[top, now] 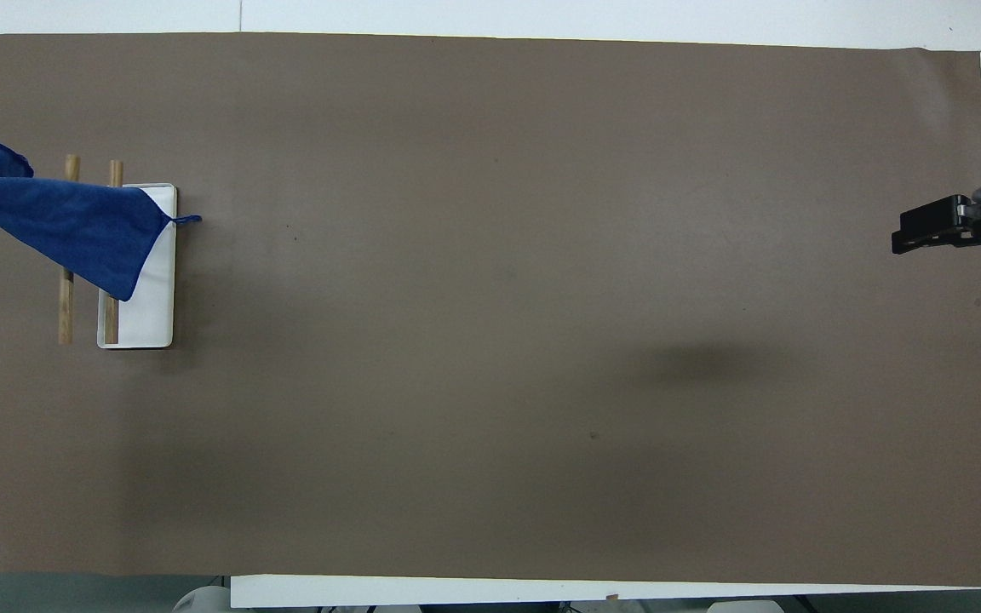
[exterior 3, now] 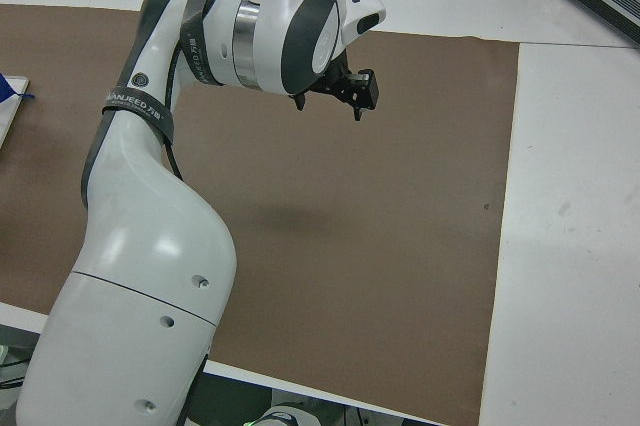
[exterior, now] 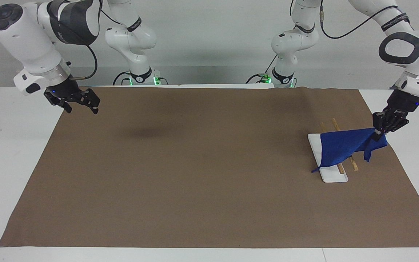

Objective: Right arm passes towel to left arm to hang
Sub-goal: 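Drape the towel over the wooden rods with the left gripper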

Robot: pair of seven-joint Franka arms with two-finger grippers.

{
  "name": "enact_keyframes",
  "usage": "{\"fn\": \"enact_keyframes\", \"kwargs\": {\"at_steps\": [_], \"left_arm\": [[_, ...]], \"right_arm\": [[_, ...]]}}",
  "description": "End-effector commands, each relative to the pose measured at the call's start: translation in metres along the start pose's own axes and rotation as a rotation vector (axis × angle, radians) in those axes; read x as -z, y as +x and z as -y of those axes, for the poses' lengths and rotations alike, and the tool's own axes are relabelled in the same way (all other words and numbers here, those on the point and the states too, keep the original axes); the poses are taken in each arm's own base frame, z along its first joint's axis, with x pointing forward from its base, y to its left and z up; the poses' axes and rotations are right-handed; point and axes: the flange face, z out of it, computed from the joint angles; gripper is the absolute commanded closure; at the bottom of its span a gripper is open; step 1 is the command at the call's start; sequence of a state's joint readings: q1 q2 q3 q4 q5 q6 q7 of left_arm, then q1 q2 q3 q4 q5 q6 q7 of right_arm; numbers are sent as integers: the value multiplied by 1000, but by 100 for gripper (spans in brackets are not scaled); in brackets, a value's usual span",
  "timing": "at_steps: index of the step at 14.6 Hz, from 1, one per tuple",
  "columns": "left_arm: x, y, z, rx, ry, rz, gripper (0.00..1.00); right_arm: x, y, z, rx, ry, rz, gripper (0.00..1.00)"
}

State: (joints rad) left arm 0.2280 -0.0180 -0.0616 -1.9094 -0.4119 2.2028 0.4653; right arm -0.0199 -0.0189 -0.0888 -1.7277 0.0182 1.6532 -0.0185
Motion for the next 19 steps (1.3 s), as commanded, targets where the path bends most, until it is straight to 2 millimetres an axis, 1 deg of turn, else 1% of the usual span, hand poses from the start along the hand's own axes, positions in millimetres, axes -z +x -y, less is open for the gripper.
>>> {"fn": "enact_keyframes", "kwargs": {"at_steps": [1,2,3,5,6,9,12,15,16,17,18,19], "left_arm": [[-1,-10,17,-51,8,32,100],[2,-19,27,-33,13,39,100],[-1,-25,29,-25,12,48,100],[-5,-37,29,-16,13,59,100],[-8,-43,33,-5,14,68,100],[-16,-54,35,6,11,92,100],[-27,-70,38,-34,60,158,96],[-34,-73,43,-41,74,168,95],[-36,-73,44,-40,74,169,92],[-35,-71,44,-38,78,162,85],[-34,-70,44,-38,79,159,71],[-35,-68,47,-28,80,158,46]], "right_arm": [[3,-6,-3,-22,14,2,0],[2,-6,-3,-23,14,5,0],[3,-6,-1,-18,14,4,0],[3,-6,3,-12,14,3,0],[3,-6,3,-12,14,4,0],[3,-6,2,-13,14,4,0],[3,-6,3,-12,14,4,0],[3,-6,2,-13,14,4,0],[3,-6,2,-13,14,4,0],[3,-6,2,-13,14,3,0],[3,-6,2,-13,14,4,0],[3,-6,2,-13,14,4,0]]}}
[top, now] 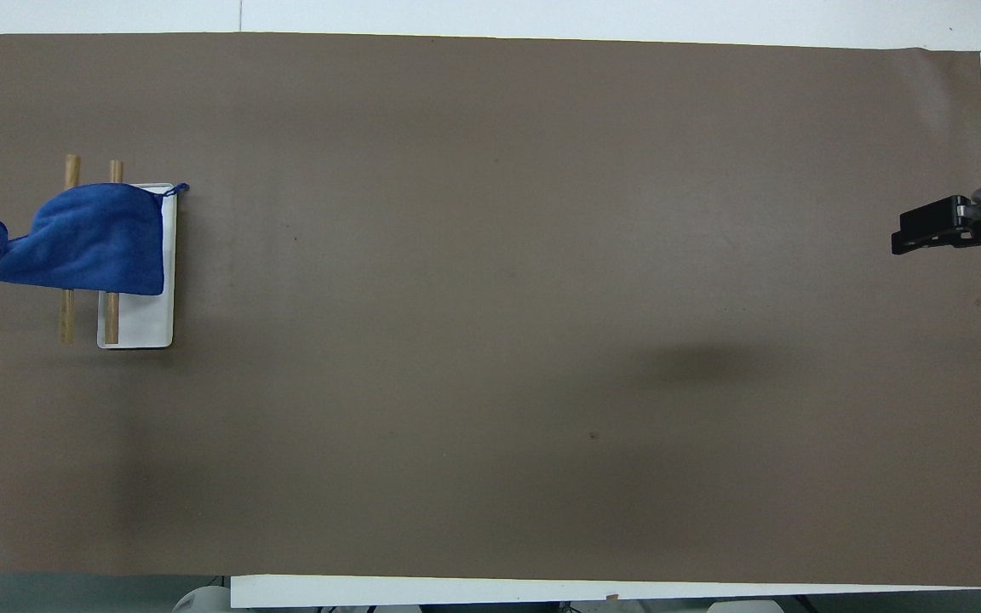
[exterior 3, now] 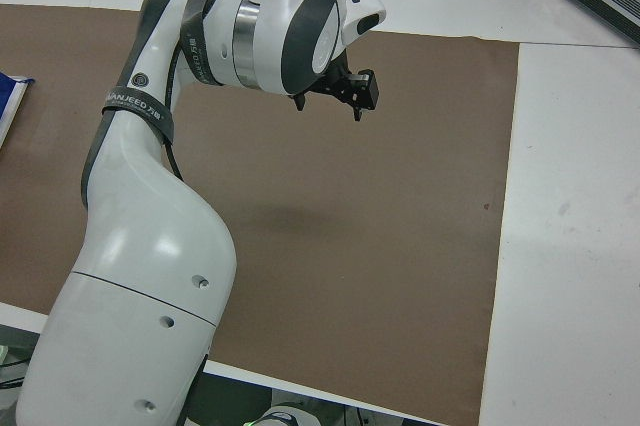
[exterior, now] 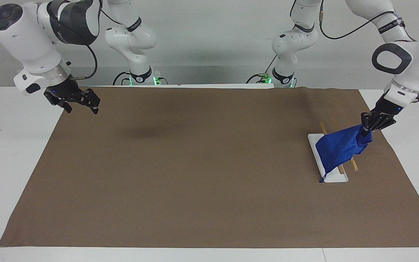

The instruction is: Right arm passes towel to left arm to hang

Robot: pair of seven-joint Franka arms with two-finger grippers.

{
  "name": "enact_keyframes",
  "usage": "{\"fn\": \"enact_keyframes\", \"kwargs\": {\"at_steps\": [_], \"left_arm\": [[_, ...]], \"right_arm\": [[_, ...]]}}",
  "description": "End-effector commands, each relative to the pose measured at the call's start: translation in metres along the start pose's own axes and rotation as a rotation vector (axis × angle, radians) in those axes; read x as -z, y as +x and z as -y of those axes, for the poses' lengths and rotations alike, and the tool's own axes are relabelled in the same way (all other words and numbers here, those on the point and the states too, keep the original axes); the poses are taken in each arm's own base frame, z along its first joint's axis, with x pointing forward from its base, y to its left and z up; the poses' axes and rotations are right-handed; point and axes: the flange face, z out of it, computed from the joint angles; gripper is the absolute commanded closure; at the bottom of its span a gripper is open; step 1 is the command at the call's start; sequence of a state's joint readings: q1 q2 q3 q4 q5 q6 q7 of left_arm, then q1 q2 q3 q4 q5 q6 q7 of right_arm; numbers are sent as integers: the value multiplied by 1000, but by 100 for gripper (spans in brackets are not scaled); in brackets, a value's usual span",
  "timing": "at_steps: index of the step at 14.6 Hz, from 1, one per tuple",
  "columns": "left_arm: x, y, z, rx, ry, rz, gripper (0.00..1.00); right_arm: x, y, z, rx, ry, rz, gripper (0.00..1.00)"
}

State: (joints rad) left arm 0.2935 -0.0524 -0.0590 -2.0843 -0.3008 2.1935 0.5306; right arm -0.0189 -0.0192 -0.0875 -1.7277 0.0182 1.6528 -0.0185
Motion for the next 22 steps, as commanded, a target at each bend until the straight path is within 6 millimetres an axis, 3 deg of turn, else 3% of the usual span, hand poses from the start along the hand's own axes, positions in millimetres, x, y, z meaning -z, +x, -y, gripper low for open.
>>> {"fn": "enact_keyframes", "kwargs": {"at_steps": [1,2,4,6,8,11,13,18,20,22], "left_arm": [[2,-2,5,8,21,-13,16],[8,-2,14,20,33,-21,0],[18,7,21,52,60,-27,0],[30,24,15,93,119,15,0],[43,41,-5,124,139,79,0],[73,51,-31,163,111,160,0],[87,59,-65,197,96,236,0],[123,46,-139,230,104,418,0],[118,46,-170,173,159,435,0],[117,47,-170,171,156,409,0]], "right_arm": [[3,-6,1,-16,14,4,0],[3,-6,1,-16,14,4,0],[3,-6,1,-16,14,4,0],[3,-6,1,-16,14,4,0],[3,-6,1,-16,14,4,0],[3,-6,1,-16,14,4,0],[3,-6,1,-16,14,4,0],[3,-6,1,-16,14,4,0],[3,-6,1,-16,14,4,0],[3,-6,1,-16,14,4,0]]}}
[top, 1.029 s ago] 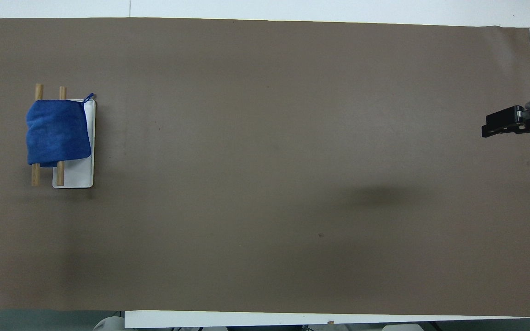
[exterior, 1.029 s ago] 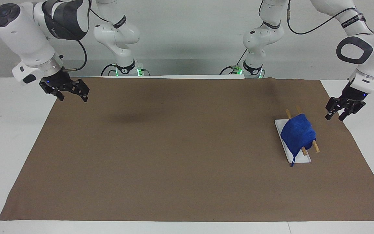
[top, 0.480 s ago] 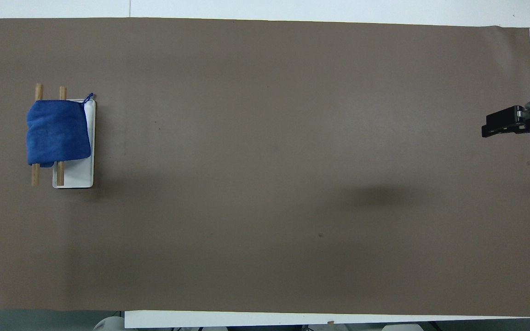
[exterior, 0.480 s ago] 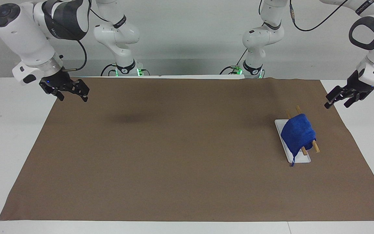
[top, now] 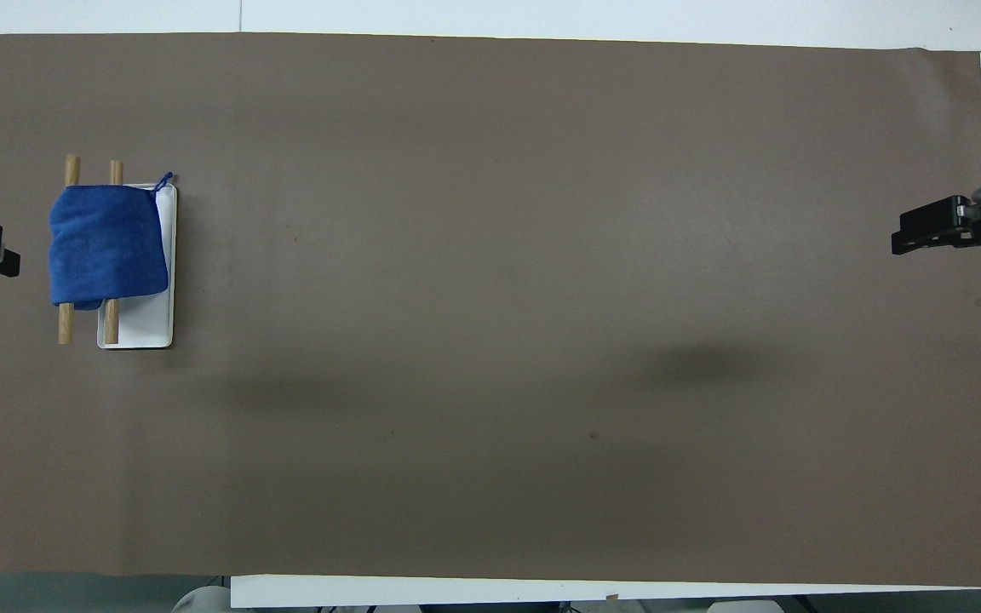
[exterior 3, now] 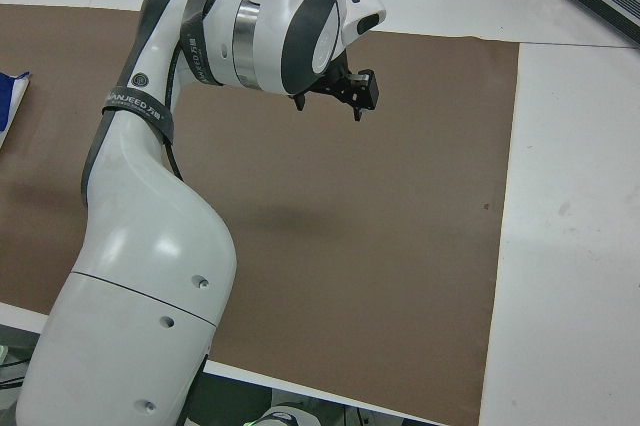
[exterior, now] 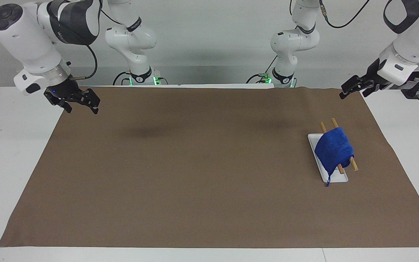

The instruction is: Right arm passes towel to left arm to hang

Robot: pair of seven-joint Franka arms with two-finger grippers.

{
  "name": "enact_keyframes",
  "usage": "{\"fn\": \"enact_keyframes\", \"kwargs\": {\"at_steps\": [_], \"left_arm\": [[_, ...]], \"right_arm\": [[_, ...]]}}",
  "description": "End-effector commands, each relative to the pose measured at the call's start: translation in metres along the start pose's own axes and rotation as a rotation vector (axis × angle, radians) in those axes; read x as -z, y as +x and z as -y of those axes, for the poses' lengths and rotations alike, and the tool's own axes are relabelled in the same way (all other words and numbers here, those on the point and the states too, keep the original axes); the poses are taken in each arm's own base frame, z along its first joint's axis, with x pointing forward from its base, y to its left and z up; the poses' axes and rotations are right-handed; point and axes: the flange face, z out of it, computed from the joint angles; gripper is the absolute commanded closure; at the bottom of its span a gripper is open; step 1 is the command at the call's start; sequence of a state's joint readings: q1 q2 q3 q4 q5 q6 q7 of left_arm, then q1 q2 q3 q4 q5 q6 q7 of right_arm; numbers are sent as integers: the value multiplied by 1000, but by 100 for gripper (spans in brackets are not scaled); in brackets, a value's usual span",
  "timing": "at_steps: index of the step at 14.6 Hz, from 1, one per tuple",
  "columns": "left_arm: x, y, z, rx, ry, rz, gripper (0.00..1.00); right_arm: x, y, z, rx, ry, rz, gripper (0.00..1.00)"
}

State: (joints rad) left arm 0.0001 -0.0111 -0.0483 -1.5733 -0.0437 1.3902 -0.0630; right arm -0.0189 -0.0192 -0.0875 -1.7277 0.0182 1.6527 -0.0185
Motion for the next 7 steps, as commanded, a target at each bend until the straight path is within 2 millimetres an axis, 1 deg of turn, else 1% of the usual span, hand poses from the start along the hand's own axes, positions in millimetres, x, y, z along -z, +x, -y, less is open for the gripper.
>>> {"fn": "enact_keyframes", "kwargs": {"at_steps": [1,3,7], "left_arm": [[0,1,2,5,13,-13,0],[-13,0,4,3,8,1,0],[-17,1,-3,-11,10,0,0]], "right_arm": [[3,-6,1,-14,14,4,0],[3,-6,1,-16,14,4,0],[3,-6,1,-14,14,4,0]]}}
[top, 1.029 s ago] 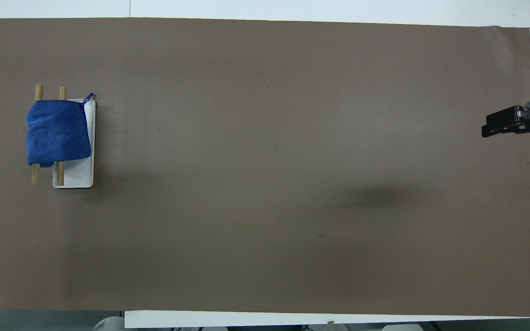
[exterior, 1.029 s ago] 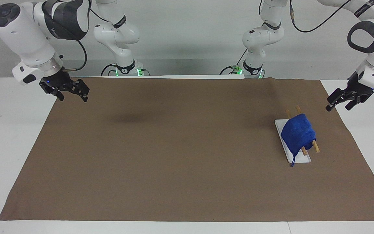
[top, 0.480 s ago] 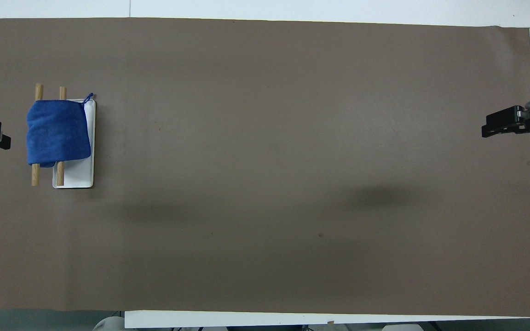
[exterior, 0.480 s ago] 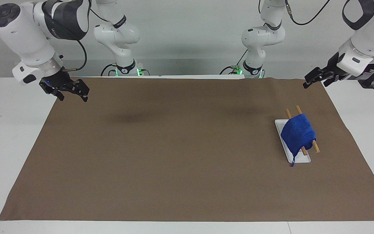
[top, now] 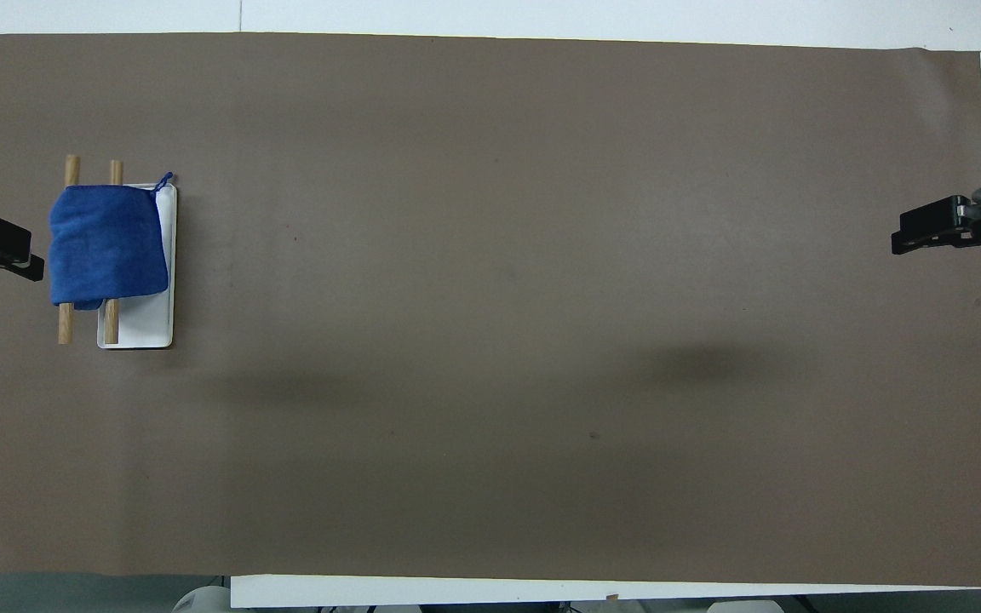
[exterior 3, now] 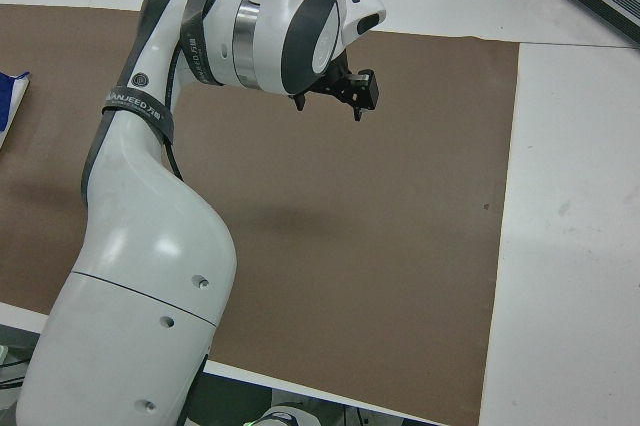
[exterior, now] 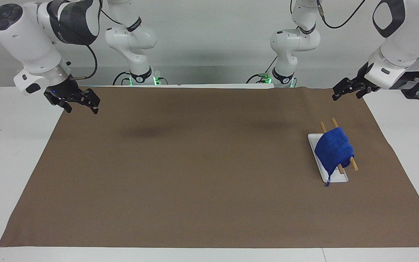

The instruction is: Right arm passes towel to left arm to hang

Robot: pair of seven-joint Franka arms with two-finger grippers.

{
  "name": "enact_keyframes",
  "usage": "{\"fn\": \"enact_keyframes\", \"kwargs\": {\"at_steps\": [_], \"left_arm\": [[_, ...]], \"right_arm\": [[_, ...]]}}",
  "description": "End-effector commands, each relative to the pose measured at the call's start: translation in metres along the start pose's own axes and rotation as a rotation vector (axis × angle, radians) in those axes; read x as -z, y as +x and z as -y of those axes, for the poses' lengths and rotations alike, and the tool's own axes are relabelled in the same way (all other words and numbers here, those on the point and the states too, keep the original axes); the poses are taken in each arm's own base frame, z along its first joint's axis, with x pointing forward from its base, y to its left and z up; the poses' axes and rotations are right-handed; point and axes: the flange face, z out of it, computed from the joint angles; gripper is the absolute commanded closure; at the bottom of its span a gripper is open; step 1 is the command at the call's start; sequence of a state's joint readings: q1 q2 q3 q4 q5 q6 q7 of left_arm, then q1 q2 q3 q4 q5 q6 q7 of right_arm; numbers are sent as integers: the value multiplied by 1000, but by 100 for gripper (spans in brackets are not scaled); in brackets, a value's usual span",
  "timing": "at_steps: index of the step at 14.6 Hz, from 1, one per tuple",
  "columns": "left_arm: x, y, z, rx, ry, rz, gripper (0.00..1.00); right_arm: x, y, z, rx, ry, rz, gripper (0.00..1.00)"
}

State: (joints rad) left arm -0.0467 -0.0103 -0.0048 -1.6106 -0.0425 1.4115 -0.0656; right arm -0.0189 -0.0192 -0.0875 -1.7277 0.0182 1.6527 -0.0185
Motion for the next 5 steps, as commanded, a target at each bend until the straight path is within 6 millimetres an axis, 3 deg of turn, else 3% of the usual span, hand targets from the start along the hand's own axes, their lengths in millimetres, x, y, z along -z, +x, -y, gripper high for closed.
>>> {"fn": "enact_keyframes", "kwargs": {"at_steps": [1,5], "left_arm": [[0,-3,-3,-14,9,-19,0],[0,-1,0,-10,7,-20,0]], "right_arm": [[3,-6,1,-16,14,4,0],[3,-6,1,-16,14,4,0]]}}
